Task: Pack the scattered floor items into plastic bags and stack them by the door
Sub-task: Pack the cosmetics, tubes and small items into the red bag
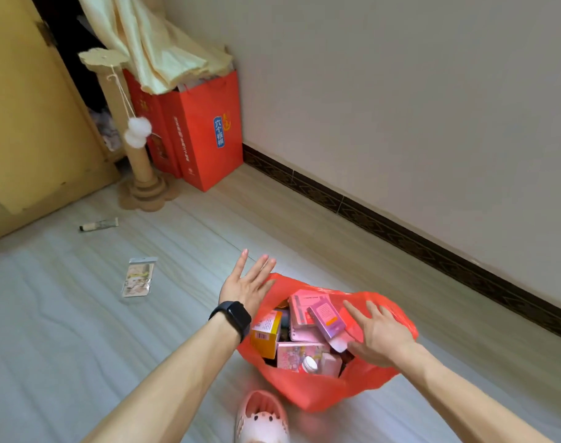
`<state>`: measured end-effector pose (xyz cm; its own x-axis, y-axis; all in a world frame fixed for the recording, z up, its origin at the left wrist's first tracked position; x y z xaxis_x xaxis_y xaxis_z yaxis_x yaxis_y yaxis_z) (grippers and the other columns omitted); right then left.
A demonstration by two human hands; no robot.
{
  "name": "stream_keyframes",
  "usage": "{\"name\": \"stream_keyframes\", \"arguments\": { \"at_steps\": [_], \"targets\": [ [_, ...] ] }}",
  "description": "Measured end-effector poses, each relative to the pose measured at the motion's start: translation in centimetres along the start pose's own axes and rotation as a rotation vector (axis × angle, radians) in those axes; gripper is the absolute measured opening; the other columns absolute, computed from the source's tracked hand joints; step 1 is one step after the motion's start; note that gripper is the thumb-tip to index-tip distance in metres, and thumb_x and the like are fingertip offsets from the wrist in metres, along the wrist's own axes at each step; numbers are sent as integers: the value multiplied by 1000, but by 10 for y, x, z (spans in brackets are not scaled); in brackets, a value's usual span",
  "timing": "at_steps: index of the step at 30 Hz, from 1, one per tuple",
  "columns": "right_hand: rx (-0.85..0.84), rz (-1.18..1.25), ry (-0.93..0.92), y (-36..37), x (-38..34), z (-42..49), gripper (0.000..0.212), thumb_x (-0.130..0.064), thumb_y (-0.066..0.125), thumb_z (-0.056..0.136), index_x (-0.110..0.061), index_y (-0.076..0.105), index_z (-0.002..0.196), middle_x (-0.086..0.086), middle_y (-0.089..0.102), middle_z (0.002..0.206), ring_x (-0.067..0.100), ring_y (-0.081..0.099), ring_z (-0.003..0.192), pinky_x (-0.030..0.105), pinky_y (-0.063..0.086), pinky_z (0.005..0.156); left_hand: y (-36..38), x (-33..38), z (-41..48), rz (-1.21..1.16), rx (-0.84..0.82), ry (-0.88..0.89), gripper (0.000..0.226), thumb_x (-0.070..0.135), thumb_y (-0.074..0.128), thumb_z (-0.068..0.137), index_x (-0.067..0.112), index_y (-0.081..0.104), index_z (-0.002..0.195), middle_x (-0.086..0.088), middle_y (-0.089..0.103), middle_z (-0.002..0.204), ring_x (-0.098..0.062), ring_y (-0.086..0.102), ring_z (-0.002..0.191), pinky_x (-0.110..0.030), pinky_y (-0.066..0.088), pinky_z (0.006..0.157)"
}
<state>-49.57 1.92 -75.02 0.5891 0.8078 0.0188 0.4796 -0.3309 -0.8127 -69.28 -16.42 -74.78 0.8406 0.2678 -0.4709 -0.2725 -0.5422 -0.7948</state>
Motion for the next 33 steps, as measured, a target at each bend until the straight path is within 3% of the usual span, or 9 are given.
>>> {"name": "stream_keyframes", "arguments": {
  "at_steps": [3,6,11,17,24,30,33],
  "targets": [
    [3,-8,-112,-11,-3,-14,87,-53,49,88,-40,-5,154,10,10,164,30,14,149,40,22,120,-11,-3,-16,-329,-12,-16,99,67,52,83,27,-2,156,-7,-19,162,-28,-19,149,-64,-8,114],
    [131,18,-238,-22,-21,-24,85,-55,43,90,-27,-2,157,5,15,164,22,15,150,33,18,121,-21,-19,-32,-593,-99,-31,90,69,51,82,39,7,155,-8,10,163,-28,1,150,-58,3,117],
    [364,125,-448,-62,-89,-44,78,-60,38,91,-35,1,156,-9,9,164,9,3,151,26,12,121,-21,-80,-67,-565,-67,-176,78,59,50,90,42,8,154,-6,13,163,-26,7,150,-56,6,117],
    [471,163,-651,-97,-189,-48,75,-54,42,95,-38,-1,155,-18,1,162,2,-4,149,18,2,116,29,-162,-127,-591,-54,-416,74,56,46,93,43,6,154,-4,10,163,-24,6,150,-55,4,118],
    [288,-71,-798,-64,-295,-6,75,-52,40,97,-28,1,157,-4,4,165,15,0,151,27,9,120,161,-177,-194,-715,-295,-612,78,58,45,92,39,3,155,-7,2,164,-28,3,150,-58,5,116],
    [31,-288,-775,-9,-369,62,76,-54,41,96,-28,3,157,3,2,165,24,3,151,38,20,120,285,-141,-201,-920,-513,-652,79,62,39,92,38,-4,155,-6,-12,163,-31,-7,150,-58,-2,117],
    [-111,-320,-702,13,-398,105,79,-58,42,95,-28,3,157,6,-1,165,29,1,151,42,21,120,334,-129,-179,-956,-527,-635,79,65,36,92,40,-5,154,-4,-16,163,-32,-9,149,-59,-3,117]
  ]
}}
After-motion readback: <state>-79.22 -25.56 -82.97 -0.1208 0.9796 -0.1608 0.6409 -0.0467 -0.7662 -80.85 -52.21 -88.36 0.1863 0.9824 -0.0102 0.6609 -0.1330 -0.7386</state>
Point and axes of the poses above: each hand's wrist, its own z-axis towards the middle knuckle, its own y-axis out of the palm, x = y × z, the point moved 2 cm from there along z, towards the middle knuckle
